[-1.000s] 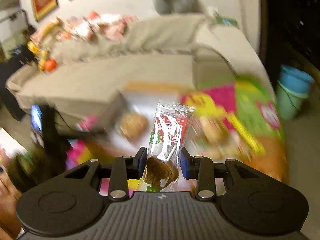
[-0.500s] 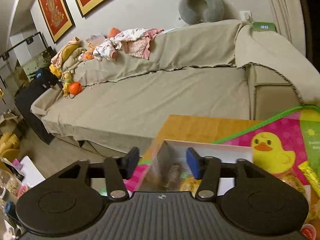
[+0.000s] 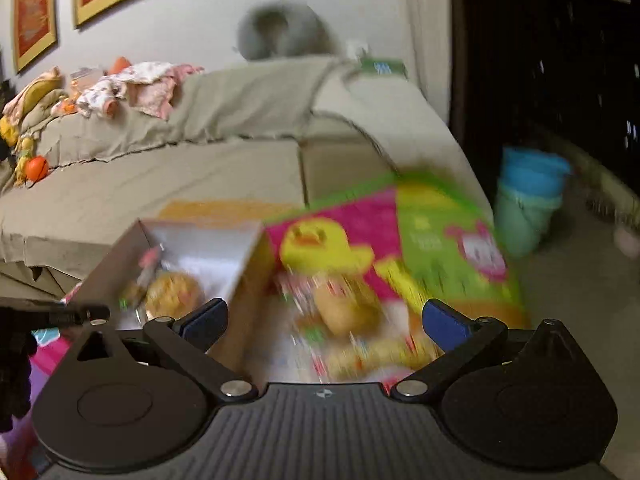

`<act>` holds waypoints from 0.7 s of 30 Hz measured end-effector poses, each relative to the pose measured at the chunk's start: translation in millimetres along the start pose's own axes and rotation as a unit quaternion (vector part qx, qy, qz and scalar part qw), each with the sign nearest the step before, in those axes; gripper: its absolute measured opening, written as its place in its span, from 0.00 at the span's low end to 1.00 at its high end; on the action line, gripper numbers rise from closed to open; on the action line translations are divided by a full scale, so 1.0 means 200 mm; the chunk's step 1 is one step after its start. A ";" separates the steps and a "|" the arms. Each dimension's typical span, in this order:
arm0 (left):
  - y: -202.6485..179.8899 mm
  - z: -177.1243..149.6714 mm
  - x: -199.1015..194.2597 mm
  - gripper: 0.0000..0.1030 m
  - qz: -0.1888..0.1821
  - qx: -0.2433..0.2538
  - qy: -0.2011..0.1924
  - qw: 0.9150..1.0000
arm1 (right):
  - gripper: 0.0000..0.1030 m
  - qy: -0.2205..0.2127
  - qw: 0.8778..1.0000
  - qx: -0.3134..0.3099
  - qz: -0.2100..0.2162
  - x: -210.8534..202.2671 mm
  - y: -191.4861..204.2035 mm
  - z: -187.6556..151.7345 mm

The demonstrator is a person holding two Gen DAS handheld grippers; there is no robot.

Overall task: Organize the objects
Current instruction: 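Grasp the tray of three brown eggs with the right tool and place it in the box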

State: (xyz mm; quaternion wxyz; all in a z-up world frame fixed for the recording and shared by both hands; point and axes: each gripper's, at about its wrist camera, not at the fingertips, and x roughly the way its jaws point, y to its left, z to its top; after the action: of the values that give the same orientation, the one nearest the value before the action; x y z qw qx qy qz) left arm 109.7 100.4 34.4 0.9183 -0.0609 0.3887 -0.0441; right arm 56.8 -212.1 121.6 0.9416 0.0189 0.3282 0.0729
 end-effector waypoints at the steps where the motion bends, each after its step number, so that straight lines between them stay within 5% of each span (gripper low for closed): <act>1: 0.00 0.00 0.00 0.13 0.001 0.000 0.000 1.000 | 1.00 0.008 1.000 0.003 -0.005 0.00 -0.03 -0.03; 9: -0.01 0.00 -0.01 0.12 0.004 0.004 0.001 1.000 | 1.00 0.073 0.996 0.026 -0.034 0.04 -0.09 -0.31; 21: -0.01 0.00 -0.03 0.13 0.001 0.006 0.001 1.000 | 1.00 0.107 0.994 -0.016 0.015 0.22 0.08 -0.45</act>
State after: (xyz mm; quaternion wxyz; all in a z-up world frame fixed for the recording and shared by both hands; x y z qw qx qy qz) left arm 105.2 99.2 38.7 0.9182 -0.0552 0.3895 -0.0455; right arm 32.8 -190.2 24.9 0.9000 0.0005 0.4256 0.0941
